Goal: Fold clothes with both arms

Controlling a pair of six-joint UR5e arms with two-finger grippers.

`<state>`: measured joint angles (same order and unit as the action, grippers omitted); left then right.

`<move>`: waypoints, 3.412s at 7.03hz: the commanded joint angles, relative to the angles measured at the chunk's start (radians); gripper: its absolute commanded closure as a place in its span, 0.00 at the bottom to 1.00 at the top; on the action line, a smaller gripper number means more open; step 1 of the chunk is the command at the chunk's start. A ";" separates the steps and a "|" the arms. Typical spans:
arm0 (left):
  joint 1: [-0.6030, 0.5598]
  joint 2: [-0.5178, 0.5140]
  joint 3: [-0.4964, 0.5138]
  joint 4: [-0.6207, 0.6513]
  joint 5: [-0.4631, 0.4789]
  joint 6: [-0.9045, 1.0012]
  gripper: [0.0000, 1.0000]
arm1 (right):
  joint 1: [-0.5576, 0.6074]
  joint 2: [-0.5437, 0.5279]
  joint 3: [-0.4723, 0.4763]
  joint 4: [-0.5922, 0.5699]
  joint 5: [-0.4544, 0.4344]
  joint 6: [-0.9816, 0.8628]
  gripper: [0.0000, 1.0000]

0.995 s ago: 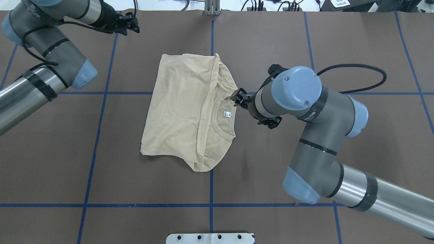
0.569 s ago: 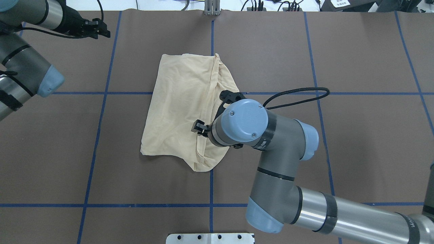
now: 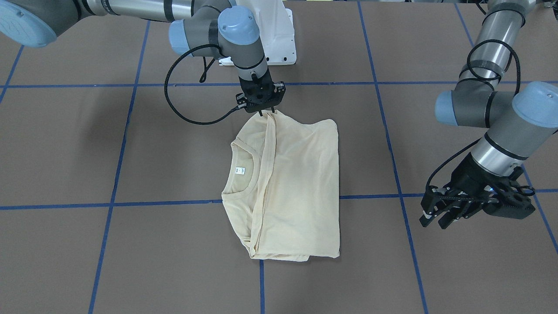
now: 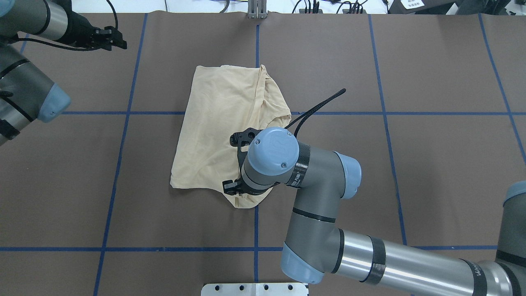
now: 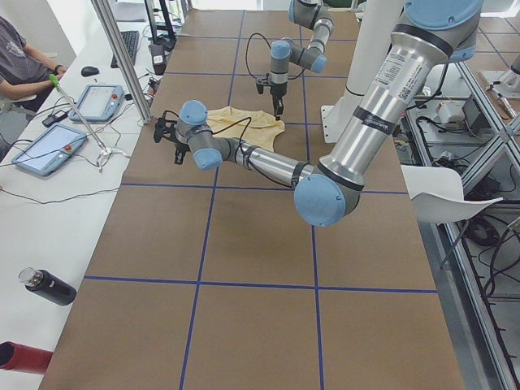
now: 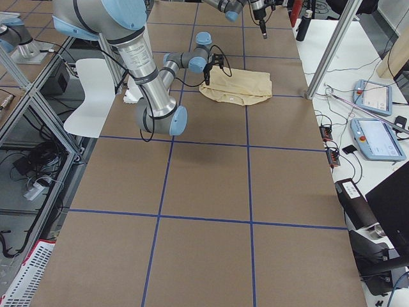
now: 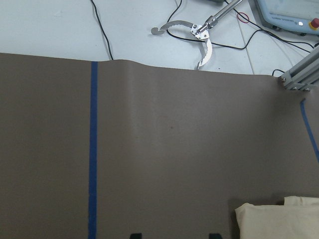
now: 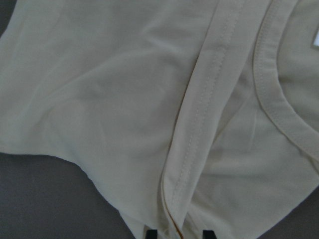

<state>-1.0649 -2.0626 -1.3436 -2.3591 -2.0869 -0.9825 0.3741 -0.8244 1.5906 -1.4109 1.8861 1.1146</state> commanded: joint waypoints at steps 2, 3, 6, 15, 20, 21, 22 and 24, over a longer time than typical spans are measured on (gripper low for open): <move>0.000 0.021 -0.012 -0.002 0.005 -0.007 0.45 | 0.002 0.030 -0.054 0.000 0.033 -0.055 0.62; 0.000 0.021 -0.012 -0.002 0.007 -0.007 0.45 | 0.005 0.030 -0.052 0.000 0.047 -0.053 1.00; 0.000 0.021 -0.012 -0.002 0.008 -0.008 0.45 | 0.055 -0.010 -0.020 0.001 0.133 -0.052 1.00; 0.003 0.021 -0.036 -0.002 0.010 -0.039 0.44 | -0.008 -0.121 0.120 0.016 0.030 0.313 0.35; 0.006 0.019 -0.035 0.000 0.010 -0.039 0.44 | -0.072 -0.140 0.152 0.017 -0.307 1.181 0.32; 0.006 0.019 -0.037 -0.002 0.010 -0.039 0.43 | -0.092 -0.142 0.147 0.016 -0.317 1.185 0.11; 0.006 0.019 -0.037 -0.002 0.011 -0.039 0.43 | -0.106 -0.140 0.141 0.016 -0.335 1.186 0.11; 0.008 0.019 -0.037 -0.002 0.011 -0.039 0.43 | -0.109 -0.136 0.123 0.018 -0.358 1.182 0.11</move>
<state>-1.0580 -2.0433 -1.3804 -2.3607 -2.0757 -1.0216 0.2692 -0.9631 1.7244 -1.3941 1.5410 2.2968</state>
